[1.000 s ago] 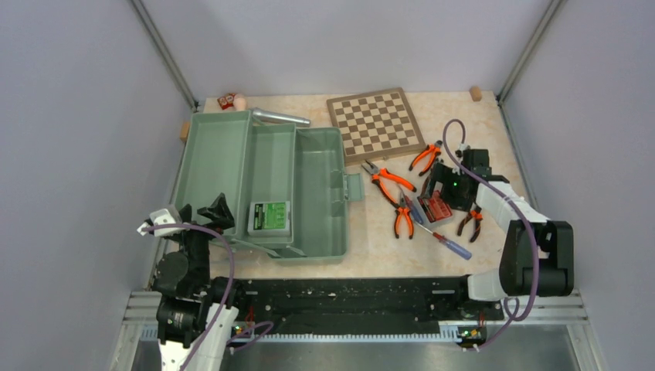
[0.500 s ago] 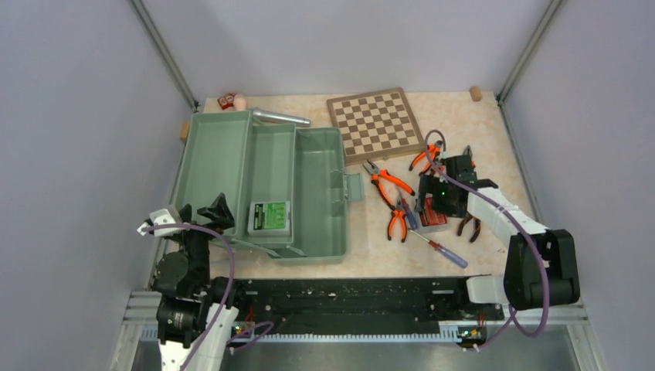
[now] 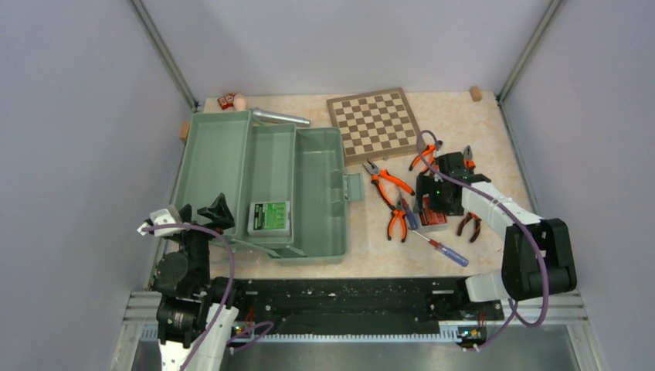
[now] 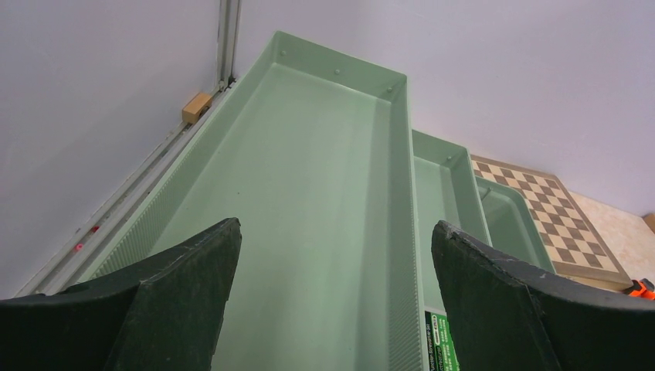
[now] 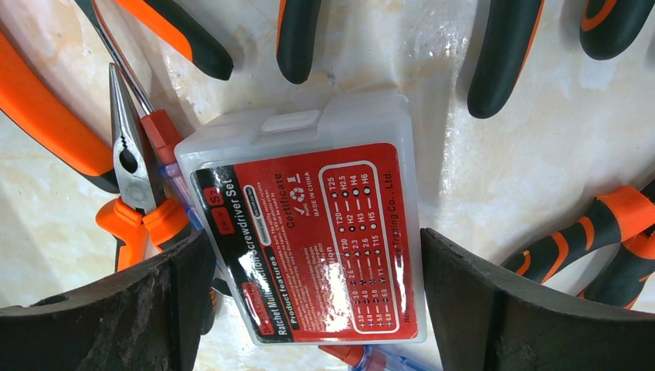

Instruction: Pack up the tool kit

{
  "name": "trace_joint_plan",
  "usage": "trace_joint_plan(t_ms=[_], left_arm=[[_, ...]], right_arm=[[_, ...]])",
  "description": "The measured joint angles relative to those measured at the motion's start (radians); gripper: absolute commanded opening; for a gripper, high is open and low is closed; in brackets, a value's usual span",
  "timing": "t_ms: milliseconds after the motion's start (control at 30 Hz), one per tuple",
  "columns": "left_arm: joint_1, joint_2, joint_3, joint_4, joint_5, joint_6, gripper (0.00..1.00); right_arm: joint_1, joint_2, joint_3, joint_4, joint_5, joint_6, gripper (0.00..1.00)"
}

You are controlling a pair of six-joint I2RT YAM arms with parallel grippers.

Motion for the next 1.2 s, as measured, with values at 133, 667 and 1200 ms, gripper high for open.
trace_joint_plan(t_ms=[133, 667, 1200], left_arm=[[0.000, 0.000, 0.000, 0.000, 0.000, 0.000, 0.97], [0.000, 0.000, -0.007, 0.003, 0.000, 0.003, 0.96], [0.000, 0.000, -0.007, 0.003, 0.000, 0.003, 0.96]], right_arm=[[0.002, 0.007, 0.010, -0.006, 0.005, -0.005, 0.62], [0.022, -0.137, 0.224, -0.089, 0.024, -0.072, 0.53], [0.393, 0.015, 0.636, -0.006, -0.107, -0.199, 0.52]])
